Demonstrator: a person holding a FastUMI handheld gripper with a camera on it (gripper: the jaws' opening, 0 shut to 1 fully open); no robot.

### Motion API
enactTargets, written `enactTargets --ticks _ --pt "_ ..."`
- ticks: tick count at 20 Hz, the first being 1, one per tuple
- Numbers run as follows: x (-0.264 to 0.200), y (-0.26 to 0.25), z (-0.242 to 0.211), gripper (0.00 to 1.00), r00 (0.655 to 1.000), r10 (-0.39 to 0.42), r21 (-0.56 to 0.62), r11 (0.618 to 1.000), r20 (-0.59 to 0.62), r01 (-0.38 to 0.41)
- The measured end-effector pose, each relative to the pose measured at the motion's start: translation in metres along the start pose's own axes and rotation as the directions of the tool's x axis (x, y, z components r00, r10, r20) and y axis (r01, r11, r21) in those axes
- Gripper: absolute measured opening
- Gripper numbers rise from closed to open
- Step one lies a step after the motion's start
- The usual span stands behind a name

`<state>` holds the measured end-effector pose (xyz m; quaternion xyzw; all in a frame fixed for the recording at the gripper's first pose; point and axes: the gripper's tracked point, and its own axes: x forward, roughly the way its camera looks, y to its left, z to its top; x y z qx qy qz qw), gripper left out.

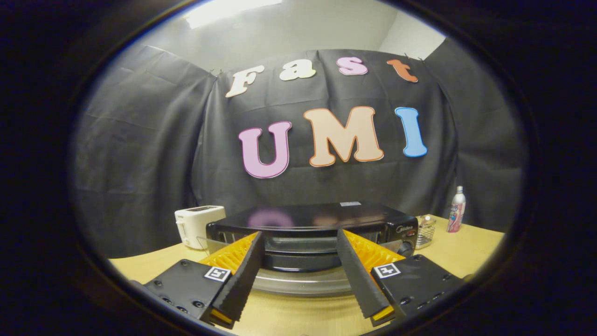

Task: Open the toaster oven, put the food inside, and close the toaster oven door.

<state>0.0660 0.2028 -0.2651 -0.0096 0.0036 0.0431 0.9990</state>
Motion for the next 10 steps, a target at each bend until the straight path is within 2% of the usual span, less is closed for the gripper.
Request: enactTargets --ticks 10 --pt "-0.062 0.002 -0.039 0.95 0.993 0.002 -0.067 0.998 -0.116 -0.01"
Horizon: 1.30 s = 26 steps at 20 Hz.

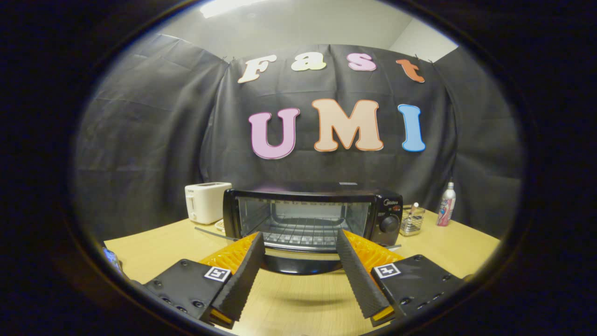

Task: Open the toaster oven, put the food inside, and close the toaster oven door.

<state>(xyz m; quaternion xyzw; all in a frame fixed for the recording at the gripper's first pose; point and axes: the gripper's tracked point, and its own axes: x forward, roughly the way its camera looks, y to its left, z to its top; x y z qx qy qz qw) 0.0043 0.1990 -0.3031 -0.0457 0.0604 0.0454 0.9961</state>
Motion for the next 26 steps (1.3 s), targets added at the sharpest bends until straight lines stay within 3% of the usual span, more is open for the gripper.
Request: enactTargets --ticks 14,22,26 --pt "-0.036 0.003 -0.067 0.95 0.976 0.069 -0.04 0.996 -0.208 -0.079" --pt "-0.037 0.001 -0.112 0.95 0.933 0.111 0.044 0.994 -0.343 -0.102" --pt "-0.036 0.002 -0.114 0.95 0.925 0.138 0.053 0.99 -0.353 -0.128"
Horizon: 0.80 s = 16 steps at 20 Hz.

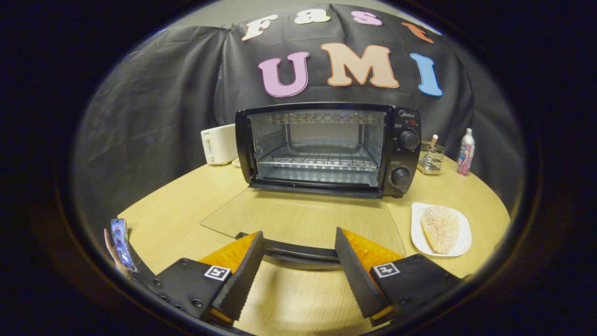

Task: Open the toaster oven, put the food inside, and close the toaster oven door.

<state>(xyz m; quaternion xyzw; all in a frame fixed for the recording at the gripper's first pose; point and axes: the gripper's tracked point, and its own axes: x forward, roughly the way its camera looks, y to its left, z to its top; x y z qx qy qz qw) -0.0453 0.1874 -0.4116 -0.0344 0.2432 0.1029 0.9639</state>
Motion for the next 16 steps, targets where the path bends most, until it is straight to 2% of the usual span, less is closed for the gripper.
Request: enactTargets --ticks 12,16 --pt "-0.006 -0.001 0.008 0.95 0.998 0.009 -0.029 1.0 0.059 -0.008" --pt "-0.019 -0.005 0.021 0.95 0.996 0.016 -0.002 1.0 0.091 -0.016"
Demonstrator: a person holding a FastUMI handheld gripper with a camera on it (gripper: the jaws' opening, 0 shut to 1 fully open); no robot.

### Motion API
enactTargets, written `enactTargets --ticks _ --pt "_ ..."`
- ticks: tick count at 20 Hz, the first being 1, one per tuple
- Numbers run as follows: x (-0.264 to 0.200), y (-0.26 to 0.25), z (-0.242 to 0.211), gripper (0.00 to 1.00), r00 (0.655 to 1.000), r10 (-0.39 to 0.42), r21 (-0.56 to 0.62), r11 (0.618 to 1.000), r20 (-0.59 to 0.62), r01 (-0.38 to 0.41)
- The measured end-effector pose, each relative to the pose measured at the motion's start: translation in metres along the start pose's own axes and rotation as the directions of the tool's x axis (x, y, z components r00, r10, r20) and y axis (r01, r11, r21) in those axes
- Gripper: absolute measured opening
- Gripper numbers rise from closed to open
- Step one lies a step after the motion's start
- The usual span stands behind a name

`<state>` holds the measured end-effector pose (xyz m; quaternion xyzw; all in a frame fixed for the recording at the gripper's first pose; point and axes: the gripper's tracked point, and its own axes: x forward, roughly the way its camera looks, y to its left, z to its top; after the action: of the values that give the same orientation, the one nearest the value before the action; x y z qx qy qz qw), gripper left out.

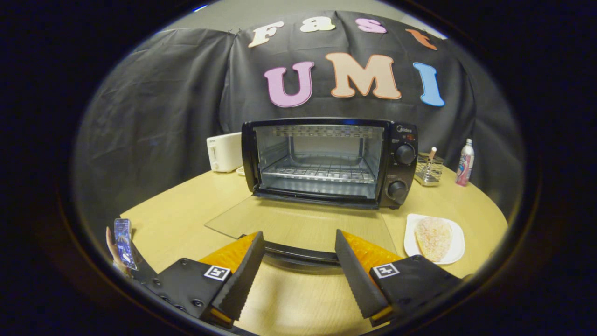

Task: Open the toaster oven, put the food inside, and close the toaster oven door.

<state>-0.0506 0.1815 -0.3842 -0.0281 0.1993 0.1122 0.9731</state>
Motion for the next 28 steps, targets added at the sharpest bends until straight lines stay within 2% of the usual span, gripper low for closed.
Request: enactTargets --ticks 2,4,9,12,14,19,25,28 --pt "-0.012 -0.004 0.015 0.95 1.0 0.002 0.021 1.0 0.029 -0.003" --pt "-0.026 -0.023 0.031 0.94 0.998 -0.028 0.027 0.999 0.061 0.026" --pt "-0.061 -0.099 0.075 0.94 0.972 -0.182 0.044 0.983 0.145 0.178" --pt "-0.074 -0.145 0.084 0.94 0.948 -0.277 0.043 0.961 0.155 0.274" --pt "-0.072 -0.17 0.076 0.94 0.94 -0.317 0.056 0.948 0.128 0.313" --pt "-0.042 -0.208 0.016 0.94 0.94 -0.341 0.14 0.929 -0.03 0.342" --pt "-0.009 -0.228 -0.026 0.95 0.928 -0.338 0.172 0.916 -0.155 0.362" --pt "0.003 -0.232 -0.038 0.9 0.921 -0.337 0.167 0.914 -0.195 0.37"
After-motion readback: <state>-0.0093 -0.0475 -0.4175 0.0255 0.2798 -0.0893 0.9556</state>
